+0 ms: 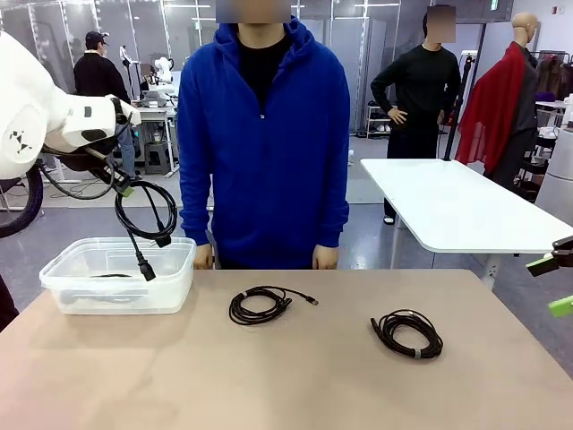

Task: Organize and store the cables.
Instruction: Place the Power Cable into the Organizing box.

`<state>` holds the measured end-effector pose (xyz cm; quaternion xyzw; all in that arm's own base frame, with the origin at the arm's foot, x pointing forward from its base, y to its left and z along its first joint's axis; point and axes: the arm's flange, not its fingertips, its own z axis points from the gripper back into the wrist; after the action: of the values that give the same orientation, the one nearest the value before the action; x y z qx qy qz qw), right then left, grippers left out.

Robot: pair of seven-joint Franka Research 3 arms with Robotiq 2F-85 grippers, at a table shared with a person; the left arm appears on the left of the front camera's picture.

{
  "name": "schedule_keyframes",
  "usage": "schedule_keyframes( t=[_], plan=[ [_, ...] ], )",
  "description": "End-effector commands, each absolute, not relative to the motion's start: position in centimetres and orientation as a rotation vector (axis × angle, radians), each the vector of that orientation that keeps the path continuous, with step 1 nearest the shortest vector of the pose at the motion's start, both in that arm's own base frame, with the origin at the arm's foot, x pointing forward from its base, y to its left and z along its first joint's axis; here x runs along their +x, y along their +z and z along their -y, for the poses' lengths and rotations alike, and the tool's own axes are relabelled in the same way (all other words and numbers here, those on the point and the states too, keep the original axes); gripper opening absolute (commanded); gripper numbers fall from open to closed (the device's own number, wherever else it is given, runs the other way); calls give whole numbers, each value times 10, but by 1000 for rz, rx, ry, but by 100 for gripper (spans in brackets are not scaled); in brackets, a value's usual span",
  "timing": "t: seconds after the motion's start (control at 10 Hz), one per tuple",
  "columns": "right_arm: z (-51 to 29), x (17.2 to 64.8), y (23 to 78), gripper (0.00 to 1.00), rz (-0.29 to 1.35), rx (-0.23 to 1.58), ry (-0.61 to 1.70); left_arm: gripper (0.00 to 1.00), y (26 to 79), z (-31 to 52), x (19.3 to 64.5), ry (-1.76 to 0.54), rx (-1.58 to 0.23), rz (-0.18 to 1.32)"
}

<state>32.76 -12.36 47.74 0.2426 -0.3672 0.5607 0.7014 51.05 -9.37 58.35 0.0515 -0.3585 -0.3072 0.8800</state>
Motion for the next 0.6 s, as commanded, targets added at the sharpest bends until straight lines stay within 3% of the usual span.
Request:
schedule_keyframes(
  t=[0.0,0.4,0.5],
  plan=[
    [123,327,476,100,824,544,1249,15,587,88,511,-678,45,733],
    [123,327,476,100,824,544,1249,15,582,94,511,-653,86,744],
    [123,327,476,100,824,544,1249,15,592,90,502,-707,113,810]
  ],
)
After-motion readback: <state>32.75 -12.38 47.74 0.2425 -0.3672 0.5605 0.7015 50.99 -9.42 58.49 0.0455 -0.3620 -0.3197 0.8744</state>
